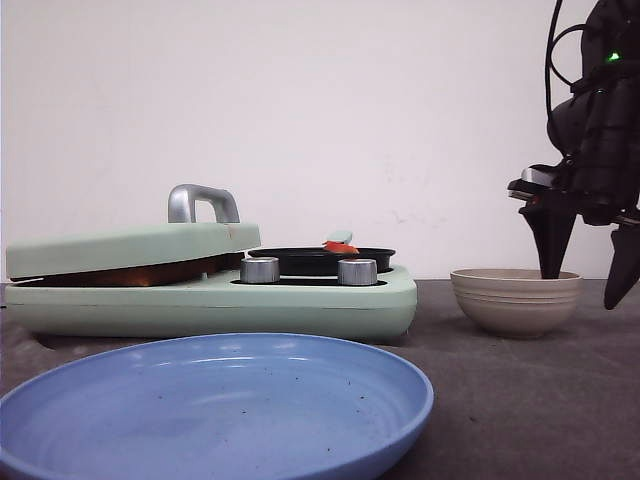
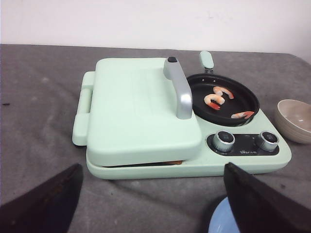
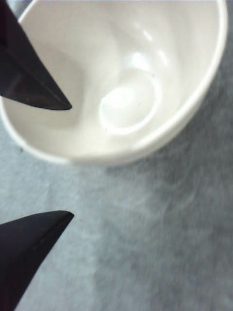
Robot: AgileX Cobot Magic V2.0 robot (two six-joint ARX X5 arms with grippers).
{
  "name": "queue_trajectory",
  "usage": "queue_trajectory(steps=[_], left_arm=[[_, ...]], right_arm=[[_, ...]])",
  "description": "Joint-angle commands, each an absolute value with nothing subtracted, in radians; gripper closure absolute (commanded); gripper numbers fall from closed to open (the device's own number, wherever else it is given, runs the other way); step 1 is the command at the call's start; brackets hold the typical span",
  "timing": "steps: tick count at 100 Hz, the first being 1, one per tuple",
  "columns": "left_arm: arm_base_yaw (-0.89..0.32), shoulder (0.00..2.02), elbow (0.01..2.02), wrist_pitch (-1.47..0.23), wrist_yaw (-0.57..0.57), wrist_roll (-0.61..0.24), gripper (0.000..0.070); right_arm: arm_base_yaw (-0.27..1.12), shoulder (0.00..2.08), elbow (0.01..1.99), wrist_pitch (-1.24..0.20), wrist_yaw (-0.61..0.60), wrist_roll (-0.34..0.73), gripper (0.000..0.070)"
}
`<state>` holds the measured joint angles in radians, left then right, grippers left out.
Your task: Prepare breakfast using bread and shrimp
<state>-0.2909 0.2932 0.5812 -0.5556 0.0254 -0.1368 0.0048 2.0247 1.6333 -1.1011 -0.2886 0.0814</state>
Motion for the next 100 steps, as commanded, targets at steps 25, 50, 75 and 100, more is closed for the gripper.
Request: queue_trajectory(steps=[25, 50, 75, 100], left_arm=[[-0.292, 0.293, 0.585, -0.499, 0.025, -0.124, 0.0187], [-0.292, 0.293, 0.585, -0.428, 0.025, -0.146, 0.0420], [-0.292, 0.293, 0.585, -0.431, 0.025, -0.189, 0.0700], [-0.292, 0.293, 0.585, -0.456, 0.025, -0.213, 0.0700]], right_arm=[[0.012, 1.851, 1.657, -1.056, -0.357, 0.079, 0.0295], [0.055, 1.635, 1.657, -1.017, -0.440, 0.079, 0.0295], [0.116, 1.430, 1.657, -0.972, -0.448, 0.070, 0.0516], [0.194, 1.303, 1.657, -0.972, -0.411, 0.047, 0.0697]])
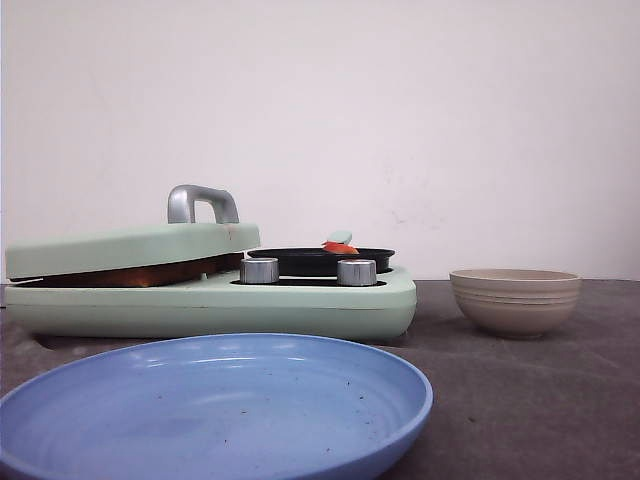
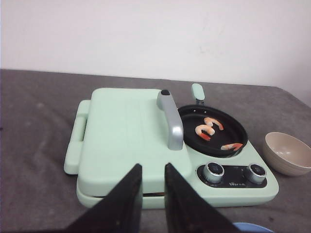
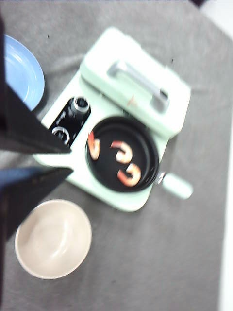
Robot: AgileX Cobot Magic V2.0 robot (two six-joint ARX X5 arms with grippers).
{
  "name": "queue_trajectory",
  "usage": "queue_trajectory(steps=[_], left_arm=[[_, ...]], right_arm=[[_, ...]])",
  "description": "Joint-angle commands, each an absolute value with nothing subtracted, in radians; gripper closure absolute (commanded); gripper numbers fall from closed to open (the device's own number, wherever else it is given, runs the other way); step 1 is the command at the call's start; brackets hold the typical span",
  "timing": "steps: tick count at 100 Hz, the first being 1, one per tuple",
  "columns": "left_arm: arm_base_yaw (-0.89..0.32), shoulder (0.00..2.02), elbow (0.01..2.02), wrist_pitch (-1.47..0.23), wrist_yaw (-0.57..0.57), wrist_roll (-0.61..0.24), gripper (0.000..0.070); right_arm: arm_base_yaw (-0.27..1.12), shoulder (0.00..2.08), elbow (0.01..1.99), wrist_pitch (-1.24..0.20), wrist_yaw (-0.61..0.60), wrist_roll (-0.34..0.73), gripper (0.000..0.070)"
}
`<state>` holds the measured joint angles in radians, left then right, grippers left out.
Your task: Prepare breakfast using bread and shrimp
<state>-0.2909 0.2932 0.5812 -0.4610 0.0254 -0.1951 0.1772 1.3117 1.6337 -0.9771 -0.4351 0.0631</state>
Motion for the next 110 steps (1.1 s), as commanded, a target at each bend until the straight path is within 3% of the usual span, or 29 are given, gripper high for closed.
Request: queue_trajectory(steps=[1, 15, 28, 64, 78, 110], left_arm=[[-0.292, 0.293, 0.585, -0.456, 0.025, -0.215, 0.0700], [-0.292, 0.293, 0.585, -0.460, 0.020, -0.215, 0.0700], [-0.292, 0.293, 0.585, -0.474, 0.019, -0.216, 0.0700], [-0.292, 0.281, 0.583, -0.479, 0.033, -0.231, 0.0700], [-0.292, 0.238, 0.569, -0.474, 0.034, -0.224, 0.0700], [-0.292, 0.047, 0.474, -0.514, 0.034, -0.260, 0.0700]], right_arm=[[0.197, 1.299, 1.656, -0.972, -0.405, 0.047, 0.0697], [0.246, 1.233, 1.636, -0.949, -0.303, 0.044, 0.0697], [0.290, 1.126, 1.528, -0.835, -0.283, 0.045, 0.0697], [0.361, 0.677, 0.862, -0.411, -0.201, 0.056, 0.0697], [0.363, 0.529, 0.628, -0.268, -0.194, 0.144, 0.0697], [0.365, 0.302, 0.321, -0.239, -0.179, 0.222, 0.0697]])
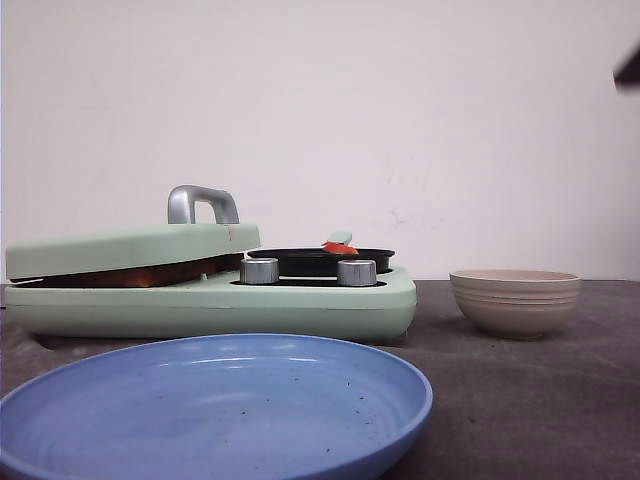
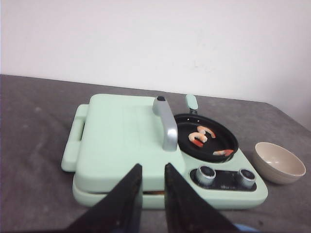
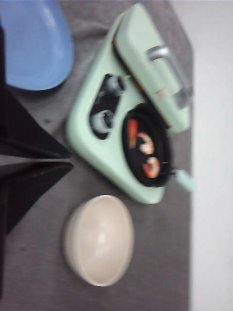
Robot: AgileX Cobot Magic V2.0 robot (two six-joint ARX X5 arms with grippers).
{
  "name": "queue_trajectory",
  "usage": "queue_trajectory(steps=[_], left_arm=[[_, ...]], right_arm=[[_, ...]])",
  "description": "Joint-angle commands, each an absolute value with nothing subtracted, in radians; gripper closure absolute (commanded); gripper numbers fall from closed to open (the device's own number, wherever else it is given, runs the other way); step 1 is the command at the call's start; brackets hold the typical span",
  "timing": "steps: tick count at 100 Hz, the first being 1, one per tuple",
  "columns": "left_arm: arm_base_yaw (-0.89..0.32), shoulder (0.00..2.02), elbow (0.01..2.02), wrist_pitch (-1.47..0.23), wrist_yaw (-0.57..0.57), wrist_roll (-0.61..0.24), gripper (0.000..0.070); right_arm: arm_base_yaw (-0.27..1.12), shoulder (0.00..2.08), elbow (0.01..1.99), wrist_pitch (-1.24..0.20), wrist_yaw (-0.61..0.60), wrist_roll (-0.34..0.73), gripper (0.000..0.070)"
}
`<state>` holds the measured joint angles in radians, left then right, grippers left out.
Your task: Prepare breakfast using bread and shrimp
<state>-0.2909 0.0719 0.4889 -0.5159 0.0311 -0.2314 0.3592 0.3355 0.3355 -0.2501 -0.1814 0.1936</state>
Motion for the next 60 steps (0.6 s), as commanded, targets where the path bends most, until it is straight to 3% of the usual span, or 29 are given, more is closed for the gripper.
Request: queue_trajectory(steps=[1, 29, 60], left_arm=[[-0.292, 0.041, 0.471, -0.511, 0.035, -0.263, 0.0700], [-0.293, 0.005, 0.452, -0.510, 0.024, -0.314, 0.0700], [-0.293, 0.005, 0.453, -0.506, 0.022, -0.400, 0.0700]], right_arm=[[0.365, 0.296, 0.316, -0.242, -0.178, 0.222, 0.0697], [0.365, 0.175, 0.259, -0.365, -0.121, 0.221, 0.0697], [0.365, 0.147, 0.259, -0.344, -0.078, 0.244, 0.0697]])
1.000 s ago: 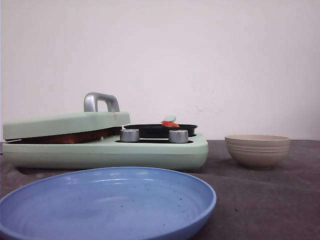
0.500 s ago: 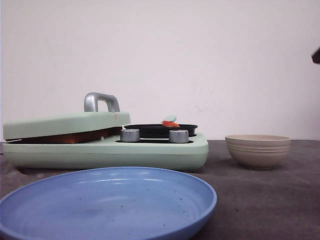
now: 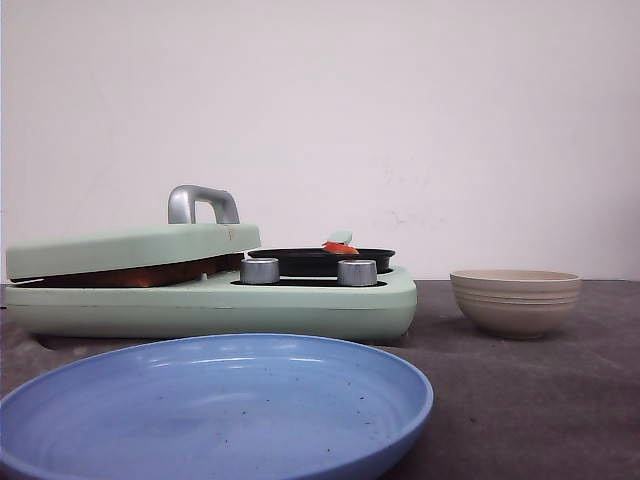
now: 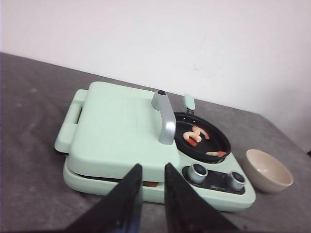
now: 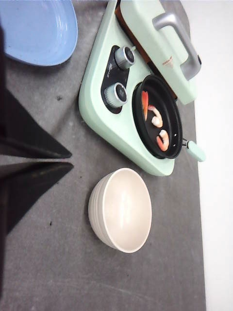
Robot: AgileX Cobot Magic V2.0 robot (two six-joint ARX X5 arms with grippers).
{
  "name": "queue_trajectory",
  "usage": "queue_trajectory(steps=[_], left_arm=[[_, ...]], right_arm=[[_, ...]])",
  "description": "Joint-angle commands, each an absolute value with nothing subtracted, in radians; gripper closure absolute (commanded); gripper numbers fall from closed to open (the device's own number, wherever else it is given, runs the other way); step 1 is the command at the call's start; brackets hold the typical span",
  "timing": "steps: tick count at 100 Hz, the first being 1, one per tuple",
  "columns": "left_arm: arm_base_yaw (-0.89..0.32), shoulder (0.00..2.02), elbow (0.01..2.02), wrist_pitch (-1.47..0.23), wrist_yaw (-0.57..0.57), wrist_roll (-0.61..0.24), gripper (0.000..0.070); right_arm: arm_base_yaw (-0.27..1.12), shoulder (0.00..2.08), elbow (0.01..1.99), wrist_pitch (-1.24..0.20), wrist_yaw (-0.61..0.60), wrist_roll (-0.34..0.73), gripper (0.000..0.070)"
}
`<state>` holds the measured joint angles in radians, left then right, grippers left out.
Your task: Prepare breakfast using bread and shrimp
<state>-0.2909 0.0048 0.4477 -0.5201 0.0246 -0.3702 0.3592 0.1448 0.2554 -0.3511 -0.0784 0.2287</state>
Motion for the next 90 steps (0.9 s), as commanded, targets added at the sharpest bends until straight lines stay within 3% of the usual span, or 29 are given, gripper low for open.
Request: queue_trajectory(steps=[1, 72, 79, 90], left_arm=[[-0.293, 0.005, 0.453, -0.506, 0.022, -0.400, 0.0700], [-0.293, 0.005, 0.453, -0.508, 0.022, -0.405, 0.0700], [-0.292, 0.005, 0.450, -0.573, -0.044, -0.404, 0.0700], [-0.290, 0.004, 0.411, -0.604, -0.062, -0.344, 0.0696]], right_arm=[[0.365, 0.147, 0.259, -0.343, -0.078, 0.244, 0.0697], [0.364, 0.147, 0.259, -0.337, -0.077, 0.244, 0.0697], [0.364, 0.147, 0.259, -0.337, -0.078, 0.244, 0.0697], [0.364, 0.147, 0.259, -0.337, -0.078, 0.244, 0.0697]])
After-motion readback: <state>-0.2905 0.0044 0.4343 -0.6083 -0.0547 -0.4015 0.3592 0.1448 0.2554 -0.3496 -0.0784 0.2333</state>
